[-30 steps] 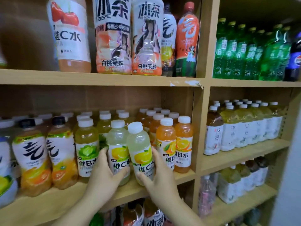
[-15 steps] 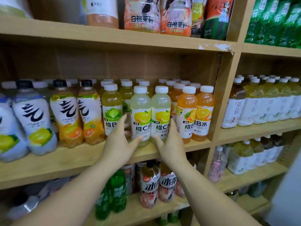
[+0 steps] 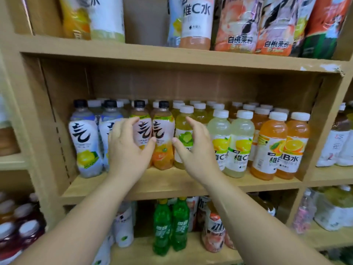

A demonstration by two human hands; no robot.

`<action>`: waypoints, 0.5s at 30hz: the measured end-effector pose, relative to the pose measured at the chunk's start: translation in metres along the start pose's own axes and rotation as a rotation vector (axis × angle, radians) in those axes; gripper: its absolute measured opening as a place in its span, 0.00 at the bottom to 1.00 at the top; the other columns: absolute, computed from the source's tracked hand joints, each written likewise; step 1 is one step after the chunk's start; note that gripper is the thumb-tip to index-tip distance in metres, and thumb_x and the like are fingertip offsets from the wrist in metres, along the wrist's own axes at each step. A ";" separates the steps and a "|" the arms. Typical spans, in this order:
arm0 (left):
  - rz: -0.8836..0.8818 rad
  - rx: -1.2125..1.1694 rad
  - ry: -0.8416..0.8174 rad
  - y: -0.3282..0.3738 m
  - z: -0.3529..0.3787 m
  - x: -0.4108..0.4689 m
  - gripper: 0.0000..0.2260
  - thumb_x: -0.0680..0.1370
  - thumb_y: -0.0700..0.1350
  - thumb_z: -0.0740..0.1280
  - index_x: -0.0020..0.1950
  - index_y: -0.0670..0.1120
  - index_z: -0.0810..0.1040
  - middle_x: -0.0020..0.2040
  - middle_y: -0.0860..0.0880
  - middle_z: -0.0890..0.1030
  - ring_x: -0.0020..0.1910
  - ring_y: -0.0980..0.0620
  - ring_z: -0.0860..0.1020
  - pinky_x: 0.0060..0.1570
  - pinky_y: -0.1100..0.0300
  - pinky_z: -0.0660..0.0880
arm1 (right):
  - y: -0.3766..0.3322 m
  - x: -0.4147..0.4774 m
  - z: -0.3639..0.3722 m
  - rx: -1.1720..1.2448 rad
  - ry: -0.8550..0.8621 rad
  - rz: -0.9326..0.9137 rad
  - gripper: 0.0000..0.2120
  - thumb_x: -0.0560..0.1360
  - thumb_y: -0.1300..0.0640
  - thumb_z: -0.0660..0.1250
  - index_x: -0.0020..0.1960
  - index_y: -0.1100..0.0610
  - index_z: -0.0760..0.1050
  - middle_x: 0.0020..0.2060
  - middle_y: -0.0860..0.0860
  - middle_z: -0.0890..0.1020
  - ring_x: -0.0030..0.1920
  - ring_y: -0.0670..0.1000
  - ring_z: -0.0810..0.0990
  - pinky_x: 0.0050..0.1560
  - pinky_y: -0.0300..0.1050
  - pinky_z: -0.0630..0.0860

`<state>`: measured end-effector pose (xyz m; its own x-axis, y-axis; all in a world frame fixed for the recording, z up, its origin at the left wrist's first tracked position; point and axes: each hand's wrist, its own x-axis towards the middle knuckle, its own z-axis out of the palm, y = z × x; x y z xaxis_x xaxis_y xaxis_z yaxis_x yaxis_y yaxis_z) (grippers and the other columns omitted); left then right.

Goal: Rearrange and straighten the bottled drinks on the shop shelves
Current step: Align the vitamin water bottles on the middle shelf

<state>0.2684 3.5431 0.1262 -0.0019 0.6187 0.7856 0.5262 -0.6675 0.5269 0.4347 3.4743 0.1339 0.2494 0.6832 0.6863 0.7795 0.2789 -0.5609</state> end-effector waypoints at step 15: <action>0.513 0.186 0.423 0.026 -0.086 0.103 0.12 0.75 0.46 0.72 0.55 0.40 0.80 0.48 0.42 0.80 0.47 0.37 0.76 0.52 0.49 0.68 | -0.103 0.084 -0.020 0.036 0.490 -0.643 0.07 0.78 0.60 0.70 0.53 0.62 0.82 0.45 0.53 0.82 0.48 0.53 0.81 0.51 0.48 0.77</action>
<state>0.2083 3.5542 0.2487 -0.0258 0.0031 0.9997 0.6861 -0.7272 0.0199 0.3865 3.4894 0.2581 -0.0113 0.0103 0.9999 0.8391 0.5439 0.0039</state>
